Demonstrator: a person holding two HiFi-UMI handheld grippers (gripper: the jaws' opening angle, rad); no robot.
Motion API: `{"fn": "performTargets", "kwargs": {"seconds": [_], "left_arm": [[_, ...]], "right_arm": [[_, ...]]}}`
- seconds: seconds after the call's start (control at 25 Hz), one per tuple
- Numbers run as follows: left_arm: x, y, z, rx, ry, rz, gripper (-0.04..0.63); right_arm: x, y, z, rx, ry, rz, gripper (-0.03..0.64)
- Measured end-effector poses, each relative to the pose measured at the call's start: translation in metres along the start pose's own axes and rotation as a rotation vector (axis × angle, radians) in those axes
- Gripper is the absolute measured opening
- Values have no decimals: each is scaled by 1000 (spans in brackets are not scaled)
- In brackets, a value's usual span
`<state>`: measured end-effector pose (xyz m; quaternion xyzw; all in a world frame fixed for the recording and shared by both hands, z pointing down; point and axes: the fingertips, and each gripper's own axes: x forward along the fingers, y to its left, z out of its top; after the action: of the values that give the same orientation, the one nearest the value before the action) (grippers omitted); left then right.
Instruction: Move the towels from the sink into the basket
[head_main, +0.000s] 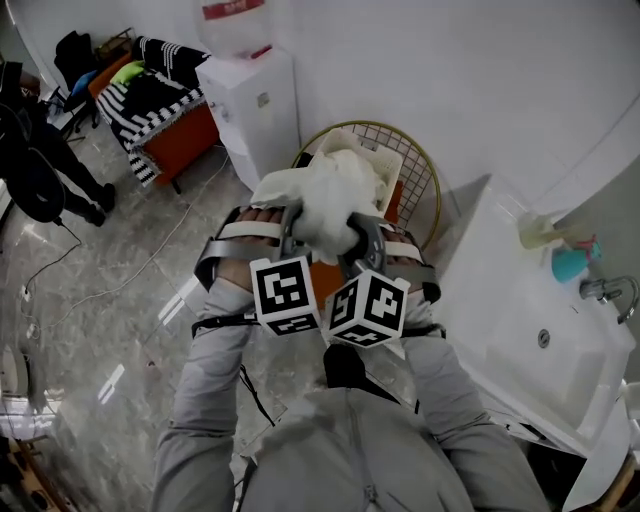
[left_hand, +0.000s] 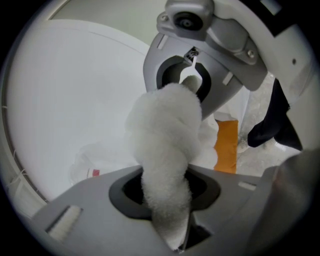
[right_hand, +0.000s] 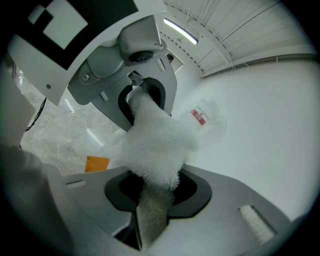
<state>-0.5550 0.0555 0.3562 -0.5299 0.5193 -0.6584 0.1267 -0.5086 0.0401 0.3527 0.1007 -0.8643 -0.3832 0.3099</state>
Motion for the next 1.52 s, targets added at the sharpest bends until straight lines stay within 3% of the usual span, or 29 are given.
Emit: {"fn": "performTargets", "kwargs": {"seconds": [0.32,0.56,1.0,1.32,1.52], "left_arm": [[77,41,18,11,-48,-36,193],[169,46,34,-35,-70,-124,193],[287,-30,32,-162,-35,-356,195],[321,-83,30,-222,-53,-515,223],[336,-99,29,-226,-51,-552,233]], "right_arm": [[61,-52,-33,28,68,-6,98],[133,-76,-86,56,130,39,98],[233,-32,-169,31,169,261,98],[263,8,-199,21,211,423,101],[278,24,-210,12,247,478,101]]}}
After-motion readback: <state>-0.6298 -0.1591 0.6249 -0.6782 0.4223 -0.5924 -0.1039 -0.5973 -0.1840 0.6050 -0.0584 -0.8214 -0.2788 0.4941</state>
